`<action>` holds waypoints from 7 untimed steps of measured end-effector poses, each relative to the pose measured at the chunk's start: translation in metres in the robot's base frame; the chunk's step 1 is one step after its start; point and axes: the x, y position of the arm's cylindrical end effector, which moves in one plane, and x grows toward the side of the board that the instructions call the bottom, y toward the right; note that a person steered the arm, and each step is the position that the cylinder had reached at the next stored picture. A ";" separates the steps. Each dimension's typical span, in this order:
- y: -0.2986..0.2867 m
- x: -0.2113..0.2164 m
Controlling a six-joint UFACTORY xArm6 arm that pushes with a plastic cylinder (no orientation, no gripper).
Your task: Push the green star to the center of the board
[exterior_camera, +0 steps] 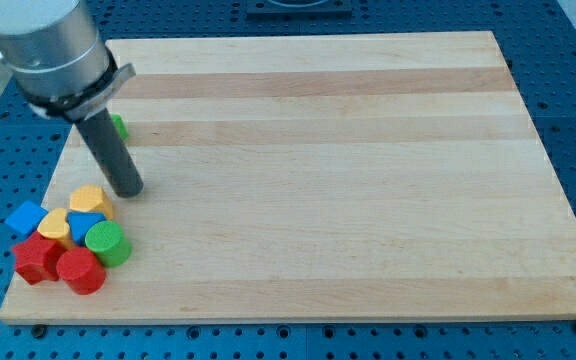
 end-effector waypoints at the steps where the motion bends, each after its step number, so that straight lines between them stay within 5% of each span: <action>1: 0.006 -0.048; 3: -0.017 -0.139; 4: -0.089 -0.167; 7: -0.103 -0.136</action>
